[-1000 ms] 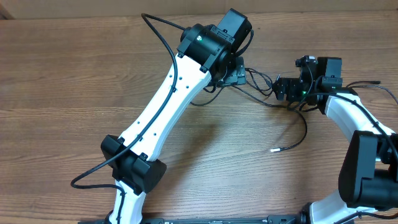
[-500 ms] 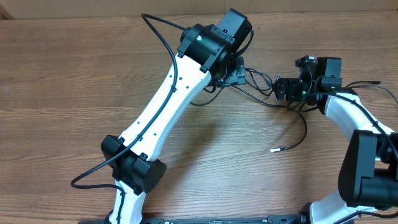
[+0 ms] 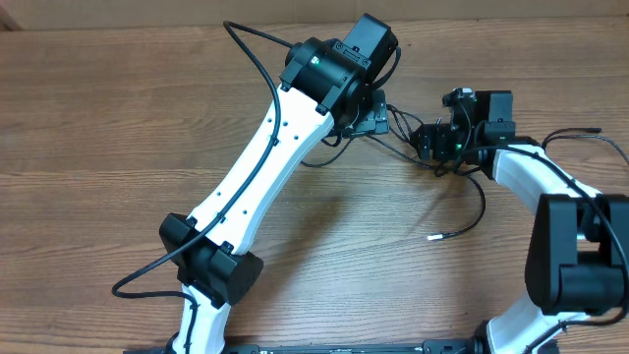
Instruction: Untangle cables
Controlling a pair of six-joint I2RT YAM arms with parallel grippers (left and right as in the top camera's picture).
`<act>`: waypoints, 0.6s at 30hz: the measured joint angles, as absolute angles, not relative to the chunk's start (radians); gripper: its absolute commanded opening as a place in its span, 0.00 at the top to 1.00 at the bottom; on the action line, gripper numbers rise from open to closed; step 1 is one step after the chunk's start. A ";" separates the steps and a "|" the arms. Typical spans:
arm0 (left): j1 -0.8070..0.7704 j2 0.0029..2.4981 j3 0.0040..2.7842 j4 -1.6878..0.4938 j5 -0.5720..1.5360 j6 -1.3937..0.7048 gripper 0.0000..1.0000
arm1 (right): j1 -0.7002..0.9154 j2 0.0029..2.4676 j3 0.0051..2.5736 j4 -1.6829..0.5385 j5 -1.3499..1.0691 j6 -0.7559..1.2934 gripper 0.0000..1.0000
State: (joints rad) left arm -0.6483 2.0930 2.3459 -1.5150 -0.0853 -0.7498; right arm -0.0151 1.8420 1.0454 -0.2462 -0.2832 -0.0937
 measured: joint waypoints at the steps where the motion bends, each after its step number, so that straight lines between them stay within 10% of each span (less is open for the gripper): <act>1: -0.648 2.093 2.346 -1.515 -0.085 -0.749 0.00 | -0.015 1.851 1.045 -0.245 -0.281 -0.090 0.10; 18: -0.648 2.093 2.346 -1.515 -0.085 -0.750 0.00 | -0.054 1.901 1.045 -0.176 -0.165 0.035 0.06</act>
